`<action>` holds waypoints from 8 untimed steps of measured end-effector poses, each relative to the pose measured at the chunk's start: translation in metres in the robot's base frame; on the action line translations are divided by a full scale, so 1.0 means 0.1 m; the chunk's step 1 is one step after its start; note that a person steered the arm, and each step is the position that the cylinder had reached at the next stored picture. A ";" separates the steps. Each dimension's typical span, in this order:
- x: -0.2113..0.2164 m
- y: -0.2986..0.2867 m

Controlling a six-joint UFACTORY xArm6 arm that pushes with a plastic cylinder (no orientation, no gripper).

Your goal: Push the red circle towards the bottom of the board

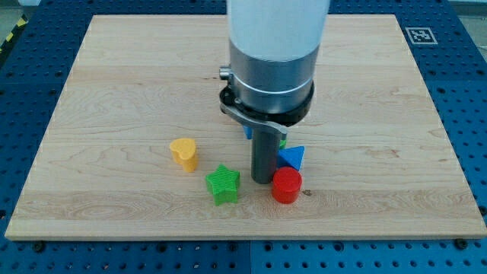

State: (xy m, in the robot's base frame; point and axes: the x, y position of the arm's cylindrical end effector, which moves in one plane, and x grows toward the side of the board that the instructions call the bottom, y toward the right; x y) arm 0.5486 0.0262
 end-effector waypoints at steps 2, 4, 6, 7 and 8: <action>0.00 0.32; 0.00 0.41; 0.00 0.55; -0.01 0.58; -0.04 0.63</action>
